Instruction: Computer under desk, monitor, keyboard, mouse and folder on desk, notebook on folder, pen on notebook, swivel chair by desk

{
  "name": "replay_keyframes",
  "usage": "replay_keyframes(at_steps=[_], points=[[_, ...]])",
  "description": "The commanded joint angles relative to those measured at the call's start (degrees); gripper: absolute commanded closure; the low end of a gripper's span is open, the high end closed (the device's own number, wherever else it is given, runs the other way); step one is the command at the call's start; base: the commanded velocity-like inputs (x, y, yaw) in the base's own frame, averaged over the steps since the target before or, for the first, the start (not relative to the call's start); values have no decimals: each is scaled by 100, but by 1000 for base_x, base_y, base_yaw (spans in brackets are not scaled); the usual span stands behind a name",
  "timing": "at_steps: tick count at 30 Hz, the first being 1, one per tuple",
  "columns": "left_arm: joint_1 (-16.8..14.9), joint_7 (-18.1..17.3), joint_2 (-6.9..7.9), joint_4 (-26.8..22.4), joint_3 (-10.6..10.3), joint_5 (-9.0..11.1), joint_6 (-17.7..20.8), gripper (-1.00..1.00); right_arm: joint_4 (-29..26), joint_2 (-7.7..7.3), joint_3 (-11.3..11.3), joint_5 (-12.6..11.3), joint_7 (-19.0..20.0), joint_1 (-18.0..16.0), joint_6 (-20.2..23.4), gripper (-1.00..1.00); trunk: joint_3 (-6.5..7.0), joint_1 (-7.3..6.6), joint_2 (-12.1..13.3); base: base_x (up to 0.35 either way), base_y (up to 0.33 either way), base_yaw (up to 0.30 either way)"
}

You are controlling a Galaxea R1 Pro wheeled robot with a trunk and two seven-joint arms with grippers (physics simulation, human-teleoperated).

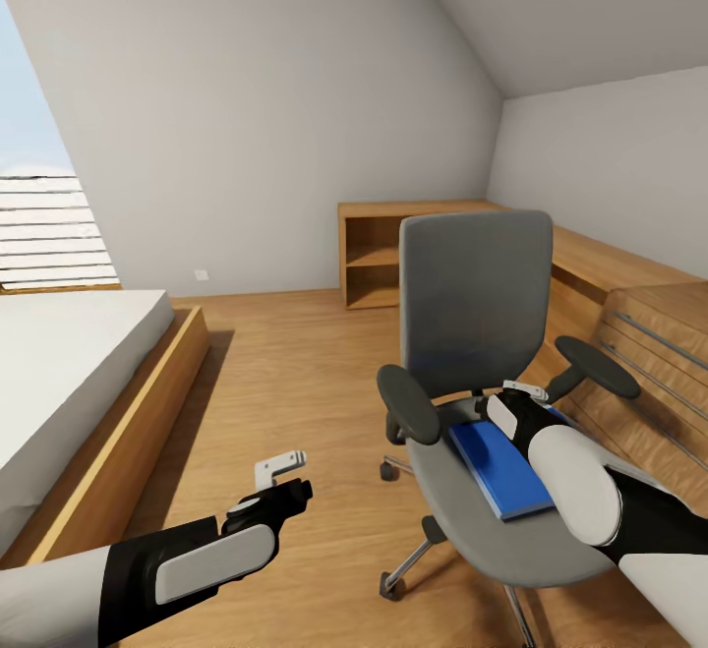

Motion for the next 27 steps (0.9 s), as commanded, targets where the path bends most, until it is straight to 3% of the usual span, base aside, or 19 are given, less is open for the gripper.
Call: replay_keyframes(at_steps=[1,10,17,27], points=[[-11,5,2,-6,-16,40,-59,-100,-8,2,-35,60,-2,-3,41,-100,-6,-1,-3,0,0,0],[-10,4,-1,32,-85,56,-57,-100,-5,6,95,60,-1,-3,41,-100,-6,-1,-3,-43,-7,0],[-10,5,-2,37,-95,49,-57,-100,-7,6,116,60,-2,-3,41,-100,-6,-1,-3,-198,-56,0],[-10,13,0,30,-102,38,-59,-100,-7,3,120,60,6,-3,41,-100,-6,-1,-3,-13,-4,0]])
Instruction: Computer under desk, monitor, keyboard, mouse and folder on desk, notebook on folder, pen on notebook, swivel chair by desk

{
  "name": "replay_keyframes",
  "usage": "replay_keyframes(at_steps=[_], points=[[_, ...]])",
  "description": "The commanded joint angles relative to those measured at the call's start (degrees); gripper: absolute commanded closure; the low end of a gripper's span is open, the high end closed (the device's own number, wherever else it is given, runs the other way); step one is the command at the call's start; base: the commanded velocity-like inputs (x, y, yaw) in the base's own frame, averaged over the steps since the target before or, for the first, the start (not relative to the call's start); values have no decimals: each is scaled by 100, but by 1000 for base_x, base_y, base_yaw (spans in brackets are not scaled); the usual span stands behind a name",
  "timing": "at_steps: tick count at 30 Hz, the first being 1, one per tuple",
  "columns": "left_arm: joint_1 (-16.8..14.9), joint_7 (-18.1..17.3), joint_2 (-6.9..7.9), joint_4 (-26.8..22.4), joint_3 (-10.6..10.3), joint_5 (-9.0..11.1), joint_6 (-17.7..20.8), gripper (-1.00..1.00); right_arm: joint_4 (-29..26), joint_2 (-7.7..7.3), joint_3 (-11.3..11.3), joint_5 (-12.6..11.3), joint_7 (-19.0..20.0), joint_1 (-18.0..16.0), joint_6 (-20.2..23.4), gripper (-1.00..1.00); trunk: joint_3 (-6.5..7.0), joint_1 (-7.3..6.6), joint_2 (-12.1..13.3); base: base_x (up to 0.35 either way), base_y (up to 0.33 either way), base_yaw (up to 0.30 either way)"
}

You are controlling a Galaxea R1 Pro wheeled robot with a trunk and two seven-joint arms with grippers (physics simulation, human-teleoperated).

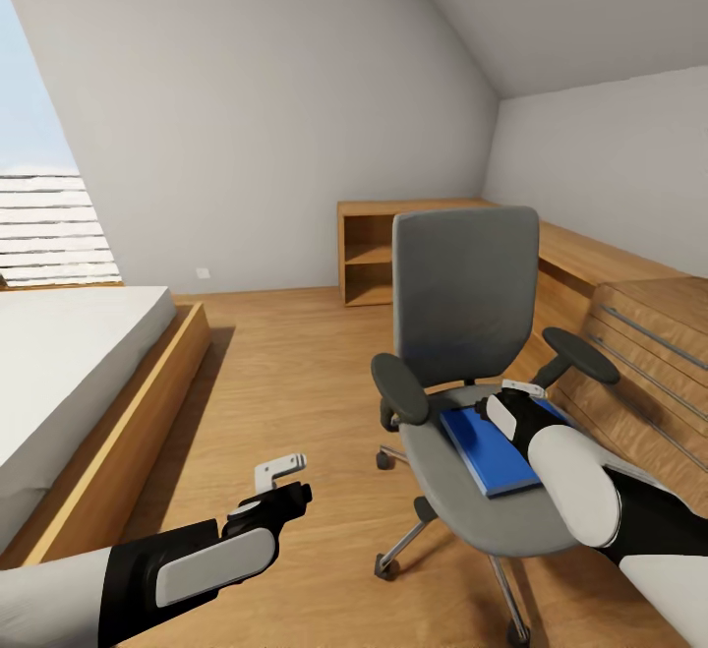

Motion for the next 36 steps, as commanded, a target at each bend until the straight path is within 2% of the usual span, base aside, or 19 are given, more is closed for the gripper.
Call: replay_keyframes(at_steps=[1,22,32,36], points=[[-9,6,2,-7,-14,38,-59,-100,-8,2,-37,60,-2,-3,41,-100,-6,-1,-3,-1,0,0],[-10,-2,1,-7,-17,41,-57,-100,-9,3,-36,60,-2,-3,26,-100,-6,-1,-3,0,0,0],[-11,-3,2,-6,-16,44,-57,-100,-9,2,-37,60,-2,-3,24,-100,174,-221,398,0,0,0],[-11,-2,7,-4,-15,46,-57,-100,-9,2,-37,60,-2,-3,24,-100,174,-221,398,0,0,0]])
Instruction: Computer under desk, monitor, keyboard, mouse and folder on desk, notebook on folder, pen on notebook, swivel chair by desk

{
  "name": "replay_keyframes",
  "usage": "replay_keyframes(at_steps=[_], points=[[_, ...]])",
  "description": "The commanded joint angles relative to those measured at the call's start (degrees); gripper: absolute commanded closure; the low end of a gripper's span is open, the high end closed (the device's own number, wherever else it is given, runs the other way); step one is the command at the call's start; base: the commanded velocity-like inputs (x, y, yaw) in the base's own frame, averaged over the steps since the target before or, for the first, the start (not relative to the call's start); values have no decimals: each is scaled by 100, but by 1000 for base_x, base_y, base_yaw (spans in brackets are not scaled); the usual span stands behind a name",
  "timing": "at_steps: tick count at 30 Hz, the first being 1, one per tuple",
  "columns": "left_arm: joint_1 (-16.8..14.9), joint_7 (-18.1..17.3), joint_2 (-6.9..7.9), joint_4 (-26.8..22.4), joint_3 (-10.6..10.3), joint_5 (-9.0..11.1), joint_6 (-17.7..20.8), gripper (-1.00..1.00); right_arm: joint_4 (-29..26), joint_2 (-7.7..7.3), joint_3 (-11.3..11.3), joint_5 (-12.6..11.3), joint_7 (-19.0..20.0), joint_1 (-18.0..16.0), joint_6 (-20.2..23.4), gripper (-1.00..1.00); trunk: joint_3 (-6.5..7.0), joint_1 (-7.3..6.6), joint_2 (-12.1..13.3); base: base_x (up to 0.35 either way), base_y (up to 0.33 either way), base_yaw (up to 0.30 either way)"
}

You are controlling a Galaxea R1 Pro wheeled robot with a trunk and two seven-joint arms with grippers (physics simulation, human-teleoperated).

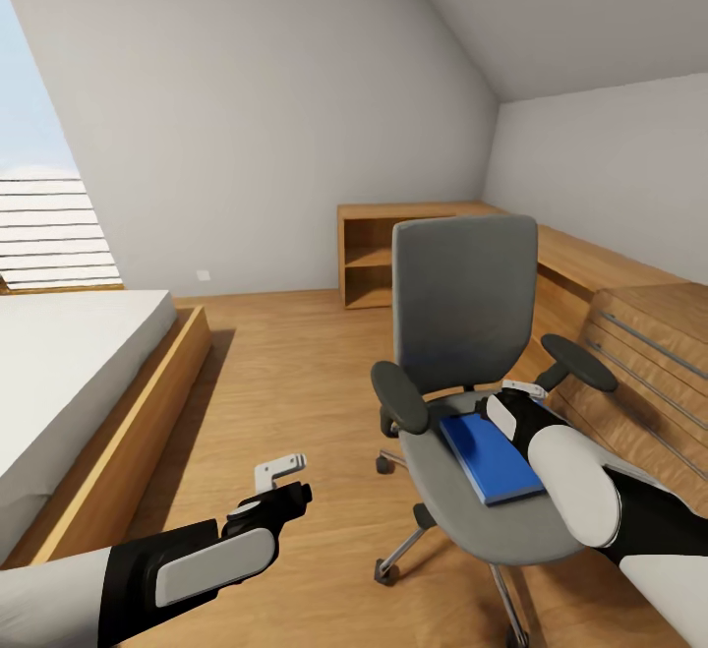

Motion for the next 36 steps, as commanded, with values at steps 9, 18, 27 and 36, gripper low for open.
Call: replay_keyframes(at_steps=[9,18,27,36], points=[[-12,3,-1,-8,-19,43,-59,-100,-8,3,-35,60,-2,-3,41,-100,-6,-1,-3,4,0,0],[-14,-3,-4,-4,-26,47,-59,-100,-6,7,-34,60,-2,-3,41,-100,-6,-1,-3,129,0,0],[-11,-3,-4,-4,-102,46,-59,-100,-1,10,-34,60,-2,-3,41,-100,-6,-1,-3,109,0,0],[-10,0,3,-24,-97,24,-67,-100,1,8,-31,60,-2,-3,41,-100,-6,-1,-3,37,0,0]])
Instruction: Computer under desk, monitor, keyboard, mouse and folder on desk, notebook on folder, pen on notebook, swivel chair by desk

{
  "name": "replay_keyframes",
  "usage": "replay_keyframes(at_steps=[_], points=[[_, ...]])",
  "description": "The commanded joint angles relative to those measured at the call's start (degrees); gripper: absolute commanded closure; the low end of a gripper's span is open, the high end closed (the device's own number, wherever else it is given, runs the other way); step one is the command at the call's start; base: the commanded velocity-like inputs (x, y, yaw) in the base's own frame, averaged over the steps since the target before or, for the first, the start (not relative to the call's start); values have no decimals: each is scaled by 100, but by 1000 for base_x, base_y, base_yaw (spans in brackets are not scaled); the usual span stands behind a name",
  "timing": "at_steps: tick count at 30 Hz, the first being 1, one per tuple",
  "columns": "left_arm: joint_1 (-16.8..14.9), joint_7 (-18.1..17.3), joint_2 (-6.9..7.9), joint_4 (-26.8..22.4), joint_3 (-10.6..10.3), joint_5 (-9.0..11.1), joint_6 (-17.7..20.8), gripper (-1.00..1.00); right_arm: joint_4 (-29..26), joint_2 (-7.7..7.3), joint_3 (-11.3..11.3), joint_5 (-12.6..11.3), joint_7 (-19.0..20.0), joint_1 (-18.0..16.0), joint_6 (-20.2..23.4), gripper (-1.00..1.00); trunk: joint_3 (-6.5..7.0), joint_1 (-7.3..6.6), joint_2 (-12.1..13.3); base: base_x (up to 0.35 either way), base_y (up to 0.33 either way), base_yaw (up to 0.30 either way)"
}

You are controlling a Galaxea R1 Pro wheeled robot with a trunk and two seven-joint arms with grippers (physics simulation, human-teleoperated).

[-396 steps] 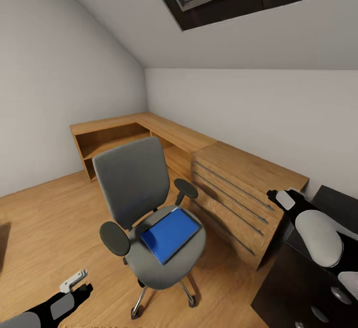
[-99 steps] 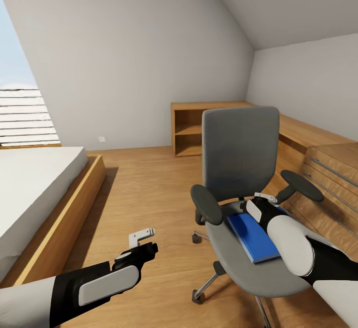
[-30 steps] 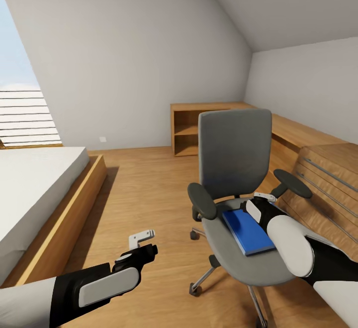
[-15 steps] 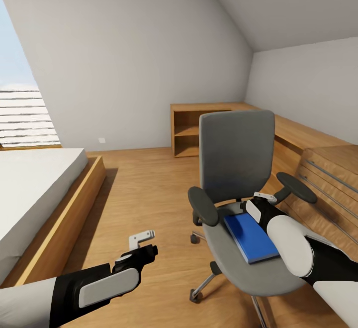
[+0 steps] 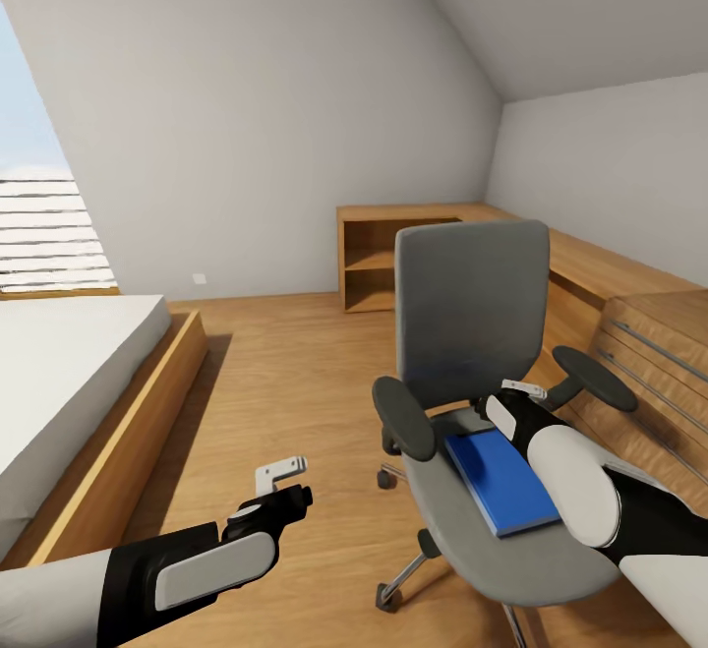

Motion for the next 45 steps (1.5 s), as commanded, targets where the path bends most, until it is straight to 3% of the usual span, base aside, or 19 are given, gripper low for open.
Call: replay_keyframes(at_steps=[1,19,45], points=[[-9,5,3,-7,-13,38,-60,-100,-8,3,-38,60,-2,-3,41,-100,-6,-1,-3,8,0,0],[-10,11,11,-28,-6,19,-69,-100,-7,3,-39,60,-2,-3,41,-100,-311,373,-685,1,0,0],[-7,11,62,-2,-15,36,-70,-100,-7,6,-41,60,-2,-3,42,-100,-311,373,-685,-37,0,0]])
